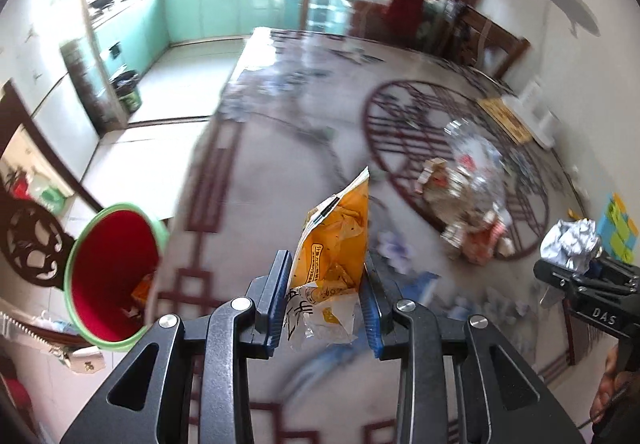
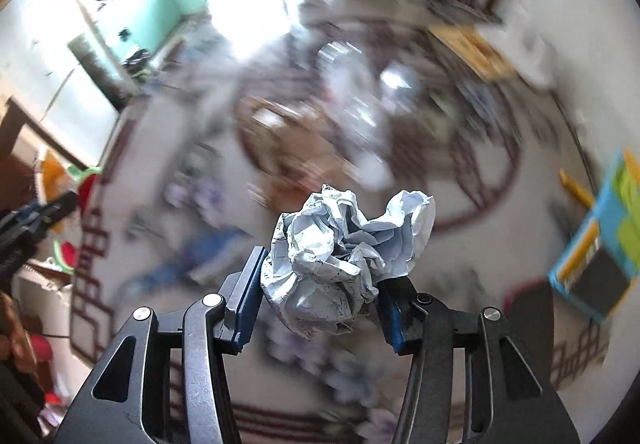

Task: Collect trash
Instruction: 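Carry the snack bag and white paper over the red bucket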

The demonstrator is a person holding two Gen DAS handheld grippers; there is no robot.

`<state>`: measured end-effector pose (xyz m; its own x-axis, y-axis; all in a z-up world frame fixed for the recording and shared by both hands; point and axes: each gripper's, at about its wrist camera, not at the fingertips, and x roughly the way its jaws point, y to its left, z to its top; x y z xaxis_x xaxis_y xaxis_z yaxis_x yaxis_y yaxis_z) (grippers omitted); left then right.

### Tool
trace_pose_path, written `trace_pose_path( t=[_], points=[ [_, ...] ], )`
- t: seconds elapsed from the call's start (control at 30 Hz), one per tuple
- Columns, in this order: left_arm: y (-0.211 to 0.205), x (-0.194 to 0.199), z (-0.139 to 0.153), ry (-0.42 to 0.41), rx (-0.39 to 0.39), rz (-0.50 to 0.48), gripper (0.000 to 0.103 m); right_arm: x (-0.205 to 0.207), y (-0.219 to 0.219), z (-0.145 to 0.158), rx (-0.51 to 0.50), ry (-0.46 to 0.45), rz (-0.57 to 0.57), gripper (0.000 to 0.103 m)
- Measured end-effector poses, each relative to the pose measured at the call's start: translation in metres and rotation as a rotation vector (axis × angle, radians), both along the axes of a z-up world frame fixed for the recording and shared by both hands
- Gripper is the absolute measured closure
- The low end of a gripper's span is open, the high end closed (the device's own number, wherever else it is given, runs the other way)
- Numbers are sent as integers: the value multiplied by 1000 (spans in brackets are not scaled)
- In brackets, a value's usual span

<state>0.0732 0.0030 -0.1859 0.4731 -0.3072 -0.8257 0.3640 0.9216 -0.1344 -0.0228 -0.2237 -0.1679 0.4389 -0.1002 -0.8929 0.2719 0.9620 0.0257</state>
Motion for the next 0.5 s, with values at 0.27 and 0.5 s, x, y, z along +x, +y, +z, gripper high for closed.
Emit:
trace_pose_path(
  t=[0.27, 0.5],
  points=[
    [79, 25, -1, -6, -18, 144, 73, 54, 82, 9, -27, -43, 169, 54],
    [141, 41, -9, 4, -10, 246, 73, 87, 134, 17, -49, -78, 276, 54]
  ],
)
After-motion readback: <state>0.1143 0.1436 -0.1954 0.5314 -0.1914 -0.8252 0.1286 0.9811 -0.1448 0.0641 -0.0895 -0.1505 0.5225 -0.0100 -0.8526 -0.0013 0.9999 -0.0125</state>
